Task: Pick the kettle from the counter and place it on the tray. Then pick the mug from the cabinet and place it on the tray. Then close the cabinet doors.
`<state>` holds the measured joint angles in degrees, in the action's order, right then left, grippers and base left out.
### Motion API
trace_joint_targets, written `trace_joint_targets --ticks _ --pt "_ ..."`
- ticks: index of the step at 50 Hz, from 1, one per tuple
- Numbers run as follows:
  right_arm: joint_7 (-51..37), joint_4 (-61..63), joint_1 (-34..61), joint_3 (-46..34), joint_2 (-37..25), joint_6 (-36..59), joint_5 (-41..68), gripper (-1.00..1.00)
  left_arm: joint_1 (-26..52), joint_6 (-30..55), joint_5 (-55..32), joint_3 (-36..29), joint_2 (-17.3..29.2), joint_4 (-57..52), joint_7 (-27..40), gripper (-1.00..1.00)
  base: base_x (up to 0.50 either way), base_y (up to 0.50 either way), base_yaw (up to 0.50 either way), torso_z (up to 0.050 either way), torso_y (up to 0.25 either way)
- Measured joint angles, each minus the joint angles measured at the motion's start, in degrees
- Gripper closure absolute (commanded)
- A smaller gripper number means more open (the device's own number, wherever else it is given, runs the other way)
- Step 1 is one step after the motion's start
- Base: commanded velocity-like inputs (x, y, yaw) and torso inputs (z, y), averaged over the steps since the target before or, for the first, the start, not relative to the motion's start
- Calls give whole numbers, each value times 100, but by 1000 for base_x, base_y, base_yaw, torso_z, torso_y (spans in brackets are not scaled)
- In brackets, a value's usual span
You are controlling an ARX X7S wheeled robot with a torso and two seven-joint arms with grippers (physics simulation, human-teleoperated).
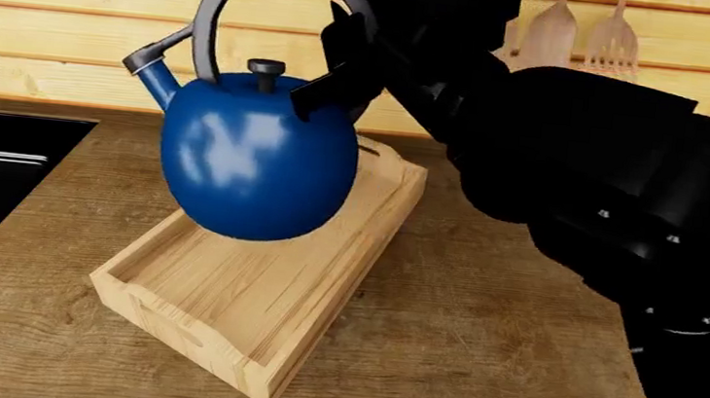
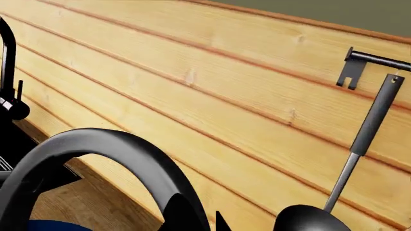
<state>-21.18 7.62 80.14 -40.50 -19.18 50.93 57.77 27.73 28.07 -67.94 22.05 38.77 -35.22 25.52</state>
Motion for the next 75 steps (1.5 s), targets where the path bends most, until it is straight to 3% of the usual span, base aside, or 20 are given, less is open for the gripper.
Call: trace_joint_targets --ticks 31,75 --pt "782 -1398 -466 -893 580 -1045 -1059 100 -47 -104 50 154 15 123 -141 -100 0 12 18 0 0" --pt "662 -1409 -869 -972 742 -1361 -1080 100 -112 -195 20 430 22 137 -179 -100 0 15 20 0 0"
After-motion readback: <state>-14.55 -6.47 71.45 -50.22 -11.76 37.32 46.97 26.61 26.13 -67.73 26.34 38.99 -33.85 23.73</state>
